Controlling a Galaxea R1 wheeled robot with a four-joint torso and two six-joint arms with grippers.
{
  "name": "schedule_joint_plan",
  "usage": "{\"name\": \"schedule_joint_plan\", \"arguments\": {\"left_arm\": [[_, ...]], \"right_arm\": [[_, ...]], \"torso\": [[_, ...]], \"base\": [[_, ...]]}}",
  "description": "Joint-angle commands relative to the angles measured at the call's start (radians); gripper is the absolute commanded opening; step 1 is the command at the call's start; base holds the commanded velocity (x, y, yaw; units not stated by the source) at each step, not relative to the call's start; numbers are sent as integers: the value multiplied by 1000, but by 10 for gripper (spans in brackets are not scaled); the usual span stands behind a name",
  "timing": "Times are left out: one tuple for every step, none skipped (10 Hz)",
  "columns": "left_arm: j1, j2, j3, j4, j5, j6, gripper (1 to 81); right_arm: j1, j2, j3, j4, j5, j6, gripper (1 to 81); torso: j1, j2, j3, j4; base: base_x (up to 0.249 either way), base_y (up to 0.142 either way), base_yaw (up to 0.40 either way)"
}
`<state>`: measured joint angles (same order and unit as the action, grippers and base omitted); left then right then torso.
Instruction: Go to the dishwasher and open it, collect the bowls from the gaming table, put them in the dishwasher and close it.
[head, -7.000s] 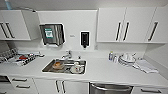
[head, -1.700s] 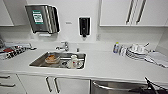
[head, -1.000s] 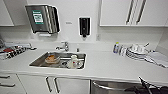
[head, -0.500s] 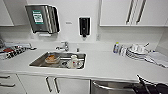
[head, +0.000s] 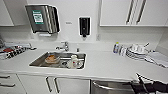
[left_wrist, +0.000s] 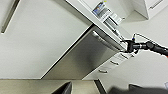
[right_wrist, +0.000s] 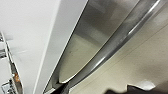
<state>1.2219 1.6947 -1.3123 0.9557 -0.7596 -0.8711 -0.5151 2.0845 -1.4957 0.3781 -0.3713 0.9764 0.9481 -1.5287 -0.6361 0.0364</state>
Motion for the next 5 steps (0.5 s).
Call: {"name": "schedule_joint_plan", "arguments": {"left_arm": [[-71,-36,-19,101,-96,-57,811],[-71,-36,-21,101,-98,-56,811],[-71,-39,-24,103,-98,-57,811],[-71,-41,-25,103,-98,-57,811],[-71,-42,-25,104,-98,-57,811]], "right_arm": [[135,8,-41,25,-26,59,811],[135,34,-81,31,-34,65,811],[135,51,-110,31,-37,88,811],[135,61,-135,30,-38,116,811],[134,61,-152,28,-41,134,811]], "torso": [[0,0,0,0],[0,0,0,0],[0,0,0,0],[0,0,0,0],[0,0,0,0]], "base": [[0,0,0],[0,0,0],[0,0,0],[0,0,0],[0,0,0]]}}
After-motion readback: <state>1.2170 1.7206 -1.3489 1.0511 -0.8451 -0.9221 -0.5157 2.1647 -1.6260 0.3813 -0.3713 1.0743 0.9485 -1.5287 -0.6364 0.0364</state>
